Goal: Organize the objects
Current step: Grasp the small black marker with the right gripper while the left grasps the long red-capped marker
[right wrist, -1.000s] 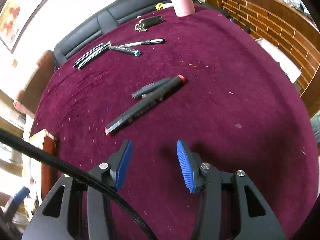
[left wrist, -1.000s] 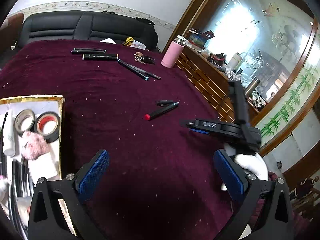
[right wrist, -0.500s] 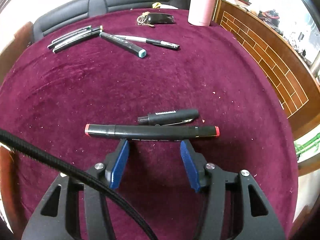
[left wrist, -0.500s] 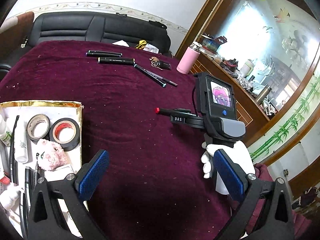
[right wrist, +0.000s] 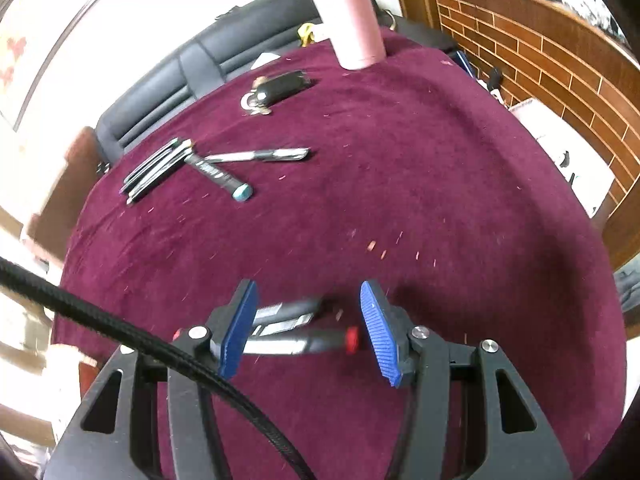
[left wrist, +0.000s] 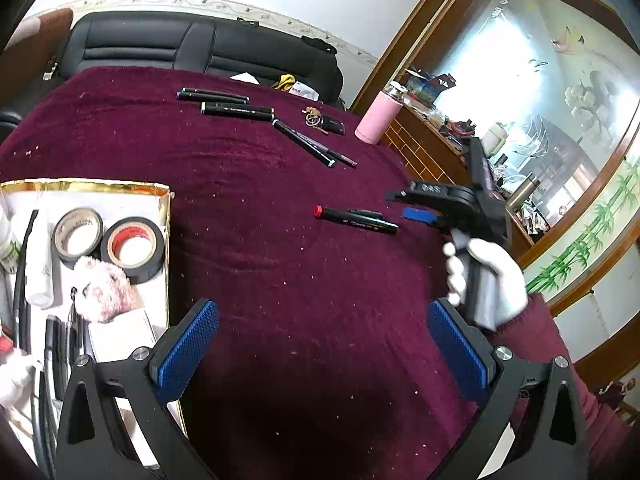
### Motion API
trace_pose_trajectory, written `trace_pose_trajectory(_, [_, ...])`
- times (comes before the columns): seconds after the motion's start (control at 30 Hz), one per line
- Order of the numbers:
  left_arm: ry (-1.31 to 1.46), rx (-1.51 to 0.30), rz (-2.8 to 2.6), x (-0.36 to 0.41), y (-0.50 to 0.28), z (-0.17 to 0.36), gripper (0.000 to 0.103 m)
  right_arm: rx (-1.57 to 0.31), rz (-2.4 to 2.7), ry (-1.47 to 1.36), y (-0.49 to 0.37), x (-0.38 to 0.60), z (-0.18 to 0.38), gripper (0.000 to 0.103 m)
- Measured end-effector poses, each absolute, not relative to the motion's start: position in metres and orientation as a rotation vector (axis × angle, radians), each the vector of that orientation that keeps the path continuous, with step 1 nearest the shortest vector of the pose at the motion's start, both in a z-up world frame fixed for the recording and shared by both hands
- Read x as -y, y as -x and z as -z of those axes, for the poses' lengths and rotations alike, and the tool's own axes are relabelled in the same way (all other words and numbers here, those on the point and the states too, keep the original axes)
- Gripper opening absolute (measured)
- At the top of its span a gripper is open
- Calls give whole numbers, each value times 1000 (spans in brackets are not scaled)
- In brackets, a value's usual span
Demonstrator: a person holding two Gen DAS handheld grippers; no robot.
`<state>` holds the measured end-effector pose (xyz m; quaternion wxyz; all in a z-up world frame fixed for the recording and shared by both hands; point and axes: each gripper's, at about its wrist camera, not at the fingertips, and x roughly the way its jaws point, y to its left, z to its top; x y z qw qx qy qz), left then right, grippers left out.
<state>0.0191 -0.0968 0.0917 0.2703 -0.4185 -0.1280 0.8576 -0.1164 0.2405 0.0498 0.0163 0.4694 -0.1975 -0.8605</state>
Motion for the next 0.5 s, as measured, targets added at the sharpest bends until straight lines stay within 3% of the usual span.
trace_pose_trajectory(0.1, [1144, 354, -2313, 102, -21, -89, 101, 697, 2599, -1514, 131, -246, -32, 54])
trace_pose_trajectory(0.27, [1151, 373, -2328, 112, -20, -87, 101, 684, 2326, -1536, 106, -218, -31, 55])
trace_pose_trajectory(0.4, [1170, 393, -2317, 110, -16, -80, 101, 552, 2048, -1548, 66, -176, -30, 54])
trace_pose_trajectory(0.5, [1182, 362, -2306, 102, -17, -77, 101, 422, 2282, -1503, 56, -186, -51, 54])
